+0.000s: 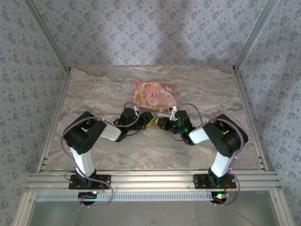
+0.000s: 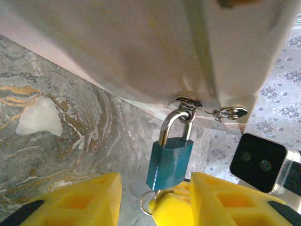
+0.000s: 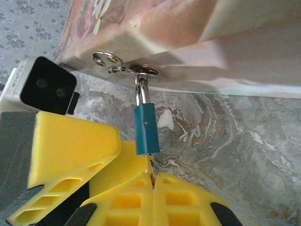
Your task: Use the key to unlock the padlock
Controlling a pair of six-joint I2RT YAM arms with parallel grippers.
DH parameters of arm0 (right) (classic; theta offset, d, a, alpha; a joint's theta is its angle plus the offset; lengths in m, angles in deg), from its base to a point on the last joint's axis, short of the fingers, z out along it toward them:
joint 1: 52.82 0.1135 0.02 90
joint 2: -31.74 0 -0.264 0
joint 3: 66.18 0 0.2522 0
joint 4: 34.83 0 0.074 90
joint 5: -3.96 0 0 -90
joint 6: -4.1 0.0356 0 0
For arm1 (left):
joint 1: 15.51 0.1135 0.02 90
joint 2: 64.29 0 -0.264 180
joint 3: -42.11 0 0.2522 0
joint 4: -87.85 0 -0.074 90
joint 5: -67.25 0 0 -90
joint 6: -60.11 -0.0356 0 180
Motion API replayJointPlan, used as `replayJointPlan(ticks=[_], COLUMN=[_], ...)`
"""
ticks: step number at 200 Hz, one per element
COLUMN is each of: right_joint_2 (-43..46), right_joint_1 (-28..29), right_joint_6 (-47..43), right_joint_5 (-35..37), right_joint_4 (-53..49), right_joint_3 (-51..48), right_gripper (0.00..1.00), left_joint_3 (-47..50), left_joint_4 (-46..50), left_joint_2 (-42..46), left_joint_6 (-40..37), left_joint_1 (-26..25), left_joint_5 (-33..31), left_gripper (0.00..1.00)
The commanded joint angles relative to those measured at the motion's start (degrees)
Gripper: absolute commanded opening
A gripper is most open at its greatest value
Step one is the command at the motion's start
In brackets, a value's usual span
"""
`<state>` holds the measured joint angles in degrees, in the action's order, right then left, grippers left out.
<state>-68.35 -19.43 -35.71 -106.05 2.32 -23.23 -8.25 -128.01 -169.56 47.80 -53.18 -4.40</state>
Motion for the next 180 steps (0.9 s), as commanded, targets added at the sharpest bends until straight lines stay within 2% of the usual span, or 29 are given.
replayJointPlan(ticks=[1,32,68,168,180], right_joint_2=[1.35,1.73,1.75,2.39,2.82], right_joint_1=[-0.1,-0.21,-0.26,-0.76,-0.93], right_joint_6=[2.11,2.85,3.23,3.9,4.07], right_joint_5=[-1.6,-1.61,-1.89,-2.09,-1.92], right_joint_4=[-1.53,-1.84,-2.26,-1.7,-1.17], right_joint_3=[1.31,1.56,1.94,1.27,0.53], right_gripper=[0.0,0.0,0.0,0.0,0.1], left_joint_3=[-1.82,-2.38,-3.57,-3.77,-3.76], left_joint_4=[-2.05,-2.73,-3.26,-4.64,-4.45], left_joint_2=[-1.16,-2.03,-2.87,-3.62,-3.45], left_joint_6=[0.57,1.54,2.63,3.78,3.7], left_joint_1=[-0.46,-0.9,-1.31,-1.69,-1.75], left_joint_5=[-1.25,-1.74,-1.9,-3.74,-3.81], left_gripper=[0.43,0.47,0.46,0.15,0.12])
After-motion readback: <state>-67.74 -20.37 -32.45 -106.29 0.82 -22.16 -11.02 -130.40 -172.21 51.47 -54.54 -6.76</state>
